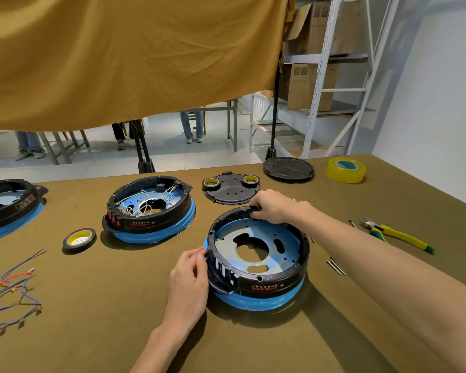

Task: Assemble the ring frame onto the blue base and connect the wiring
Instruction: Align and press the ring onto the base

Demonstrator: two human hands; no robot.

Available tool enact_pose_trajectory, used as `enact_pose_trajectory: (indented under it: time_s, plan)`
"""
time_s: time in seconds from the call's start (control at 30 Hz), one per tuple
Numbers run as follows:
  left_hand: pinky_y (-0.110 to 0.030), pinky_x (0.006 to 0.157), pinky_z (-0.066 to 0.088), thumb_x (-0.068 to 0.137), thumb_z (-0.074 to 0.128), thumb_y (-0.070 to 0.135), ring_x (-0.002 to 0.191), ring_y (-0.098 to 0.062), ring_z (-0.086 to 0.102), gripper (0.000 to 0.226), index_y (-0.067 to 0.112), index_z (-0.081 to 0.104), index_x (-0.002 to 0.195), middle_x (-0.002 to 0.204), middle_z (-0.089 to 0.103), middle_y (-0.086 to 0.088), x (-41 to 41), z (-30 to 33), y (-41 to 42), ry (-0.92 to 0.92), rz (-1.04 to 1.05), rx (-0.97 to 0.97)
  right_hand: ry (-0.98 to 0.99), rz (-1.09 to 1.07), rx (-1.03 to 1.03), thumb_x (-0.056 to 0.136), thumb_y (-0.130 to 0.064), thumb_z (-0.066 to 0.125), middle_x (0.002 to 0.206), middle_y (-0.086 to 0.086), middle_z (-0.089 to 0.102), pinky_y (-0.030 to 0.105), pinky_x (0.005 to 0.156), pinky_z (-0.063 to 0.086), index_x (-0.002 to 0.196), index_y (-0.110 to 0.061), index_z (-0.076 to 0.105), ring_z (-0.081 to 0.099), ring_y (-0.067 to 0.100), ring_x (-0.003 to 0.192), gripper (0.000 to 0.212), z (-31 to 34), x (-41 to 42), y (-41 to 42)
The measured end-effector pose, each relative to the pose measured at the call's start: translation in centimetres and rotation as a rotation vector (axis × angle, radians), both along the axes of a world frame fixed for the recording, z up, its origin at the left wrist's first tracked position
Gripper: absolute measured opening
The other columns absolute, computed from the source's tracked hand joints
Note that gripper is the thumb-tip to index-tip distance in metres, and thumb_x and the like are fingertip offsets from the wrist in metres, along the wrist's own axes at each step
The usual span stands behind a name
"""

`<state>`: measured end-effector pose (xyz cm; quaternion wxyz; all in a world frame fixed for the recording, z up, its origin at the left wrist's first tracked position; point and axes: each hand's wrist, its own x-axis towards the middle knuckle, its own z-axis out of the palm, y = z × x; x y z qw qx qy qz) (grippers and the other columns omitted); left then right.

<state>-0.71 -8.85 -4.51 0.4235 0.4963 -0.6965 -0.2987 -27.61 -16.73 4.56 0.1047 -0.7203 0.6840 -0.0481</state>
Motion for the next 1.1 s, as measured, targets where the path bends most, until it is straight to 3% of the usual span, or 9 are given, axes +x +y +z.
enact_pose_trajectory:
  time_s: [0.13, 0.27, 0.37, 0.43, 0.5, 0.53, 0.73, 0.97, 1.1]
  plan:
    - [-0.022, 0.101, 0.039, 0.102, 0.038, 0.056, 0.125, -0.001, 0.048, 0.056, 0.023, 0.051, 0.145, 0.133, 0.05, 0.016, 0.1, 0.0, 0.3, -0.072, -0.077, 0.023, 0.014, 0.009, -0.057, 0.099, -0.027, 0.064, 0.103, 0.003, 0.071, 0.038, 0.082, 0.056, 0.119, -0.021, 0.074, 0.065, 0.023, 0.092, 0.022, -0.1, 0.1, 0.4]
    - [-0.025, 0.105, 0.033, 0.093, 0.037, 0.077, 0.13, 0.003, 0.034, 0.081, 0.029, 0.029, 0.157, 0.136, 0.032, 0.022, 0.6, -0.1, 0.2, -0.114, -0.196, 0.073, 0.065, -0.009, -0.069, 0.099, -0.028, 0.065, 0.107, 0.007, 0.072, 0.042, 0.084, 0.057, 0.119, -0.019, 0.072, 0.066, 0.027, 0.094, 0.024, -0.2, 0.4, 0.7]
    - [-0.026, 0.109, 0.035, 0.083, 0.029, 0.09, 0.131, 0.004, 0.035, 0.091, 0.037, 0.027, 0.157, 0.137, 0.032, 0.023, 0.8, 0.1, -0.1, -0.111, -0.22, 0.113, 0.106, -0.008, -0.057, 0.095, -0.027, 0.069, 0.111, 0.006, 0.072, 0.043, 0.084, 0.058, 0.124, -0.019, 0.069, 0.066, 0.028, 0.098, 0.03, -0.1, 0.4, 1.1]
    - [-0.026, 0.107, 0.041, 0.085, 0.027, 0.088, 0.127, 0.009, 0.041, 0.071, 0.055, 0.03, 0.149, 0.133, 0.039, 0.023, 0.8, 0.1, -0.2, -0.08, -0.215, 0.139, 0.119, -0.019, -0.08, 0.094, -0.025, 0.069, 0.112, 0.007, 0.072, 0.042, 0.083, 0.057, 0.125, -0.02, 0.069, 0.066, 0.029, 0.099, 0.031, -0.2, 0.3, 1.3]
    - [-0.017, 0.094, 0.042, 0.095, 0.027, 0.078, 0.118, 0.018, 0.042, 0.033, 0.076, 0.027, 0.128, 0.122, 0.043, 0.026, 0.7, 0.2, -0.2, -0.068, -0.189, 0.151, 0.118, -0.034, -0.089, 0.093, -0.024, 0.069, 0.11, 0.007, 0.073, 0.042, 0.082, 0.057, 0.124, -0.021, 0.07, 0.066, 0.03, 0.097, 0.03, -0.3, 0.3, 1.5]
    - [-0.013, 0.088, 0.041, 0.096, 0.029, 0.073, 0.115, 0.02, 0.042, 0.026, 0.079, 0.027, 0.122, 0.119, 0.044, 0.027, 0.6, 0.3, -0.2, -0.049, -0.176, 0.144, 0.115, -0.043, -0.088, 0.093, -0.023, 0.069, 0.109, 0.008, 0.073, 0.041, 0.08, 0.057, 0.122, -0.02, 0.071, 0.066, 0.03, 0.096, 0.029, -0.3, 0.3, 1.5]
    - [-0.016, 0.096, 0.041, 0.093, 0.039, 0.064, 0.12, 0.012, 0.048, 0.068, 0.029, 0.044, 0.151, 0.131, 0.051, 0.023, 0.9, 0.7, 0.2, 0.022, -0.128, 0.139, 0.095, -0.099, -0.097, 0.09, -0.017, 0.069, 0.092, 0.006, 0.064, 0.034, 0.067, 0.045, 0.11, -0.017, 0.072, 0.062, 0.031, 0.087, 0.02, -0.5, 0.3, 2.2]
    - [-0.014, 0.092, 0.045, 0.107, 0.048, 0.035, 0.127, -0.006, 0.053, 0.045, 0.021, 0.048, 0.15, 0.141, 0.058, 0.006, 0.9, 1.1, -0.2, 0.095, -0.105, 0.229, 0.162, -0.132, -0.148, 0.094, -0.018, 0.064, 0.102, 0.014, 0.066, 0.037, 0.069, 0.048, 0.109, -0.011, 0.063, 0.058, 0.032, 0.084, 0.016, -1.3, 0.7, 3.2]
    - [-0.003, 0.075, 0.044, 0.1, 0.057, 0.042, 0.114, 0.005, 0.053, 0.052, 0.025, 0.048, 0.149, 0.129, 0.057, 0.016, 1.2, 1.3, -0.3, 0.073, -0.142, 0.272, 0.149, -0.128, -0.176, 0.096, -0.018, 0.064, 0.105, 0.014, 0.067, 0.038, 0.072, 0.051, 0.11, -0.011, 0.063, 0.062, 0.033, 0.09, 0.016, -1.6, 0.7, 3.7]
